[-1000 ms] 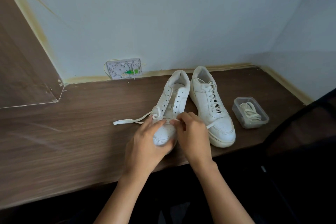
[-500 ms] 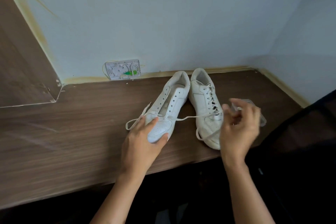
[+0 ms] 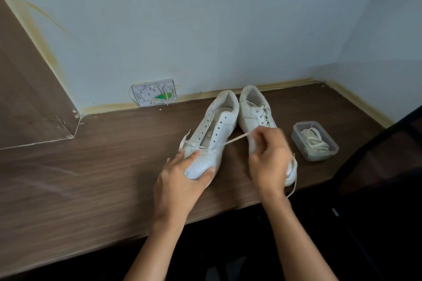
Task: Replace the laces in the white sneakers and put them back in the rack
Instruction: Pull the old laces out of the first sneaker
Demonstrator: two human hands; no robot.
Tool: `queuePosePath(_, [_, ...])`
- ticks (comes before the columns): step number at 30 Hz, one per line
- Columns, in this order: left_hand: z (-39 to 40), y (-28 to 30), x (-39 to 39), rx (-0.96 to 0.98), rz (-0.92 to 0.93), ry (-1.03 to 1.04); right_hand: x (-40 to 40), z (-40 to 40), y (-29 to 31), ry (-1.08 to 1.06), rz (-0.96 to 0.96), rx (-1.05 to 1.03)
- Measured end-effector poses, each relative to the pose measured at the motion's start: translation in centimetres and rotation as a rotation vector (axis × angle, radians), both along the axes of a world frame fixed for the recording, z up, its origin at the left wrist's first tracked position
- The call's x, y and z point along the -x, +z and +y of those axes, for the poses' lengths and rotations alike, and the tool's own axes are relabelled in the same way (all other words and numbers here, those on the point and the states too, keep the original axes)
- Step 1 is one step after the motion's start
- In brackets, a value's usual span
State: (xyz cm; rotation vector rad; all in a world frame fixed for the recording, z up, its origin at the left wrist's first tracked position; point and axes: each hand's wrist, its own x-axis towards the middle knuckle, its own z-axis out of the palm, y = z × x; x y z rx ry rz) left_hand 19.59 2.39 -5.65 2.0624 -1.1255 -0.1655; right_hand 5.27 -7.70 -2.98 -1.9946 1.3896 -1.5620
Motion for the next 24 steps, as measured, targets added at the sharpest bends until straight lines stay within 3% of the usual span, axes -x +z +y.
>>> queuePosePath(3, [-0.1,0.0,-0.3,0.018,0.002,-0.010,3.6,-1.6,1.2,-0.299,-0.339,-0.013])
queuePosePath(5, [-0.1,0.2,-0.3,0.008,0.011,0.001,4.9,-2.0,1.3,-0.364,-0.433,-0.060])
queuePosePath(8, [-0.1,0.4,0.1,0.022,0.002,-0.001,4.6,-1.4,1.2,-0.275,-0.332,-0.049])
queuePosePath(10, [-0.1,0.6,0.4,0.013,0.013,0.001,3.1,-0.5,0.9,-0.102,-0.174,-0.003])
queuePosePath(13, [-0.1,0.5,0.4,0.013,-0.005,0.010,-0.1,1.1,-0.1,0.243,0.104,-0.105])
queuePosePath(15, [-0.3,0.2,0.4,0.029,-0.048,0.001,-2.1,2.0,-1.4,0.328,0.263,-0.194])
queuePosePath(21, [-0.4,0.1,0.3,0.042,-0.095,0.033,-3.4,2.4,-2.1,0.244,0.253,-0.112])
queuePosePath(24, [-0.4,0.5,0.0,0.030,-0.029,0.054,-2.2,1.7,-1.6,0.198,0.166,-0.118])
